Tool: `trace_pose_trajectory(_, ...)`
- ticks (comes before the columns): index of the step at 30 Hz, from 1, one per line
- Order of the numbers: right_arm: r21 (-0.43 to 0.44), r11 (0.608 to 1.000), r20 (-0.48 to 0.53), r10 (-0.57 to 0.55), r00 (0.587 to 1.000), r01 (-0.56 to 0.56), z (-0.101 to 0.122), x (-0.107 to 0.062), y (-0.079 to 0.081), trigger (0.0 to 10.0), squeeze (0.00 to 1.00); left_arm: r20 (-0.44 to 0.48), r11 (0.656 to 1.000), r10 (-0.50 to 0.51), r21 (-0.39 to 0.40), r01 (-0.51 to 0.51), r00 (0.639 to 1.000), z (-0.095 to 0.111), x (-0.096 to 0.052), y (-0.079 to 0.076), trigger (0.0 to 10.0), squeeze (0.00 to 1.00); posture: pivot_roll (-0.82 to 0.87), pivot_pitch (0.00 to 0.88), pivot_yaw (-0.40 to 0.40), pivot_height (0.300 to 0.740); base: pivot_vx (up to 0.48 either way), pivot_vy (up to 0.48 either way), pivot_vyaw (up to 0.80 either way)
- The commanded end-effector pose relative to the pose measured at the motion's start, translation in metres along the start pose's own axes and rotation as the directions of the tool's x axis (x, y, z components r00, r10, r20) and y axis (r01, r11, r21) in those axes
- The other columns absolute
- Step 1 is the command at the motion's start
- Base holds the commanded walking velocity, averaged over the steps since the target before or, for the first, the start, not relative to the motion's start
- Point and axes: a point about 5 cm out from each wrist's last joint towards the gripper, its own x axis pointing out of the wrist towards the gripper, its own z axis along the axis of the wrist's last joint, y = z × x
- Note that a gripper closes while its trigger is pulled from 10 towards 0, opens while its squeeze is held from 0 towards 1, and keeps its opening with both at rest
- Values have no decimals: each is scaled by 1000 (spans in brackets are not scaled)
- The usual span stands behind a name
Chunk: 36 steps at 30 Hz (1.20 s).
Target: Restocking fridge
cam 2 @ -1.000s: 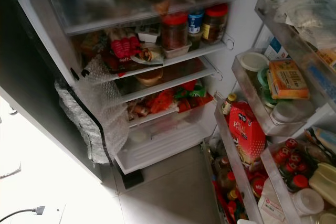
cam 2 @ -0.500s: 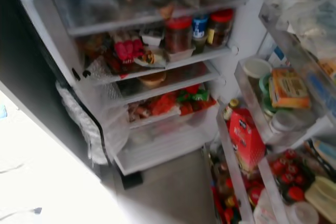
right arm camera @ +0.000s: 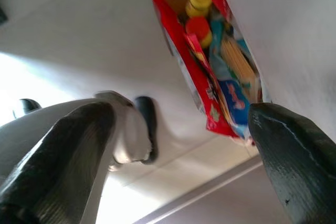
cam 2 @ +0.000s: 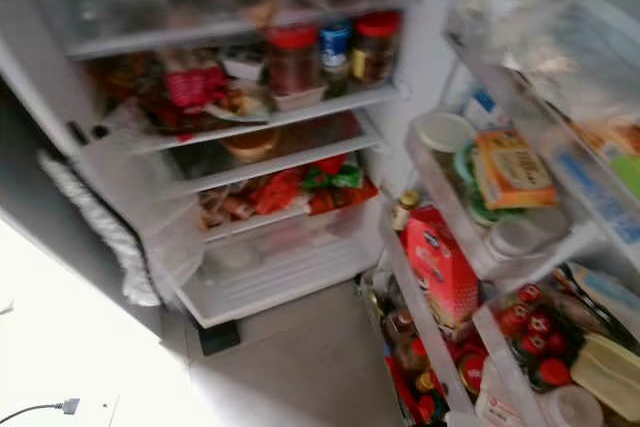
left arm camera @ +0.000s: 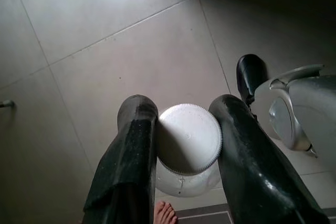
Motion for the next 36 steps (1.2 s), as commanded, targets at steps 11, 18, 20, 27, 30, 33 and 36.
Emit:
trace_pose_trajectory(11, 16, 1000, -46, 8, 999, -7, -13, -4, -2, 10000, 0, 104, 997, 16, -77, -8, 994, -3, -4, 5, 10000, 0, 13, 136, -3, 740, 0, 0, 0)
trace_pose_trajectory(18, 4, 1000, -54, 19, 998, -19, -14, -4, -1, 10000, 0, 367, 988, -32, -126, 84, 930, 57, -3, 2, 10000, 0, 9, 139, 1, 740, 0, 0, 0)
trace_pose_trajectory(20, 15, 1000, -48, 21, 999, -20, -14, -4, -1, 10000, 0, 643, 987, -50, -84, 135, 764, 152, -17, -2, 10000, 0, 1, 139, 6, 740, 0, 0, 0)
trace_pose_trajectory(27, 7, 1000, -52, 27, 998, -27, -15, -5, -2, 10000, 0, 764, 977, -90, -58, 207, 639, 176, -33, -6, 10000, 0, -8, 138, 12, 740, 0, 0, 0)
trace_pose_trajectory(30, 10, 1000, -52, 29, 998, -28, -15, -5, -2, 10000, 0, 798, 972, -90, -60, 226, 596, 175, -41, -7, 10000, 0, -10, 133, 17, 740, 0, 0, 0)
trace_pose_trajectory(33, 9, 1000, -52, 24, 998, -23, -13, -4, -2, 10000, 0, 832, 971, -112, -25, 239, 543, 168, -54, -12, 10000, 0, -18, 125, 25, 740, 0, 0, 0)
trace_pose_trajectory(36, 6, 1000, -47, 22, 999, -21, -10, -3, -1, 10000, 0, 837, 968, -114, -26, 249, 534, 160, -59, -13, 10000, 0, -17, 118, 33, 740, 0, 0, 0)
